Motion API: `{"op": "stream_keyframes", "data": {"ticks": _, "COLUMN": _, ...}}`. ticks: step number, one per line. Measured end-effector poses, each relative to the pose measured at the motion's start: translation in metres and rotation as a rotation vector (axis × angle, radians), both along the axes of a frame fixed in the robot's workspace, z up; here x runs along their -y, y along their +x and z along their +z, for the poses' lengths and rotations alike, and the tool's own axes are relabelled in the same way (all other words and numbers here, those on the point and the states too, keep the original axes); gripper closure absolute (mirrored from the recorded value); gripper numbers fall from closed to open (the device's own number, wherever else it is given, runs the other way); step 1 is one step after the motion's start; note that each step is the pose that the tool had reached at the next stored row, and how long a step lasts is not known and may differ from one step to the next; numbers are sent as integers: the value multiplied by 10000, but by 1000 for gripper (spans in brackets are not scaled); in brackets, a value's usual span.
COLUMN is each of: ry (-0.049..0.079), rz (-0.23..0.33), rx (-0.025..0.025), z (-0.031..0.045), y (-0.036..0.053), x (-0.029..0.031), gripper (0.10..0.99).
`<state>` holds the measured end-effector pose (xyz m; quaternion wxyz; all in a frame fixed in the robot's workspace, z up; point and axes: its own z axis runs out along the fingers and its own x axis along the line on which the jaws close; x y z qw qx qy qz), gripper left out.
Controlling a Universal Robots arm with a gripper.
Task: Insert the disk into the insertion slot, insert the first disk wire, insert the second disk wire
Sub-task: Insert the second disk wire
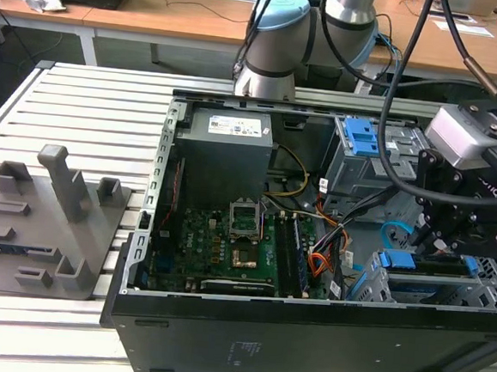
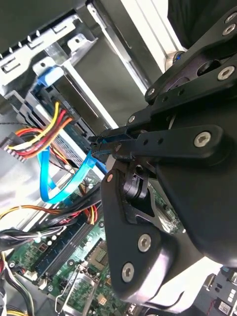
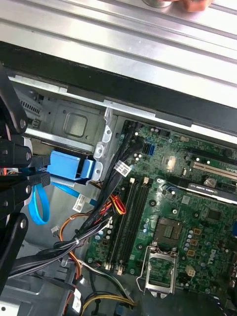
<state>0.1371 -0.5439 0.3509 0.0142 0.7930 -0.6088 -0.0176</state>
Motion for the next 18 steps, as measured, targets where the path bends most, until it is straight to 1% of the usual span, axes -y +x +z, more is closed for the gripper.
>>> {"op": "stream_keyframes", "data": {"ticks": 4, "ry": 3, "rz": -16, "rx": -8, "z": -22, "y": 44, "x": 22, "gripper": 922}}
{"op": "stream_keyframes", "data": {"ticks": 10, "ry": 3, "rz": -25, "rx": -9, "z": -27, "y": 54, "x": 24, "gripper": 922}}
{"op": "stream_keyframes", "data": {"ticks": 14, "ry": 3, "rz": -502, "rx": -9, "z": -28, "y": 54, "x": 24, "gripper": 922}}
{"op": "stream_keyframes", "data": {"ticks": 18, "ry": 4, "rz": -1265, "rx": -9, "z": -29, "y": 55, "x": 23, "gripper": 922}}
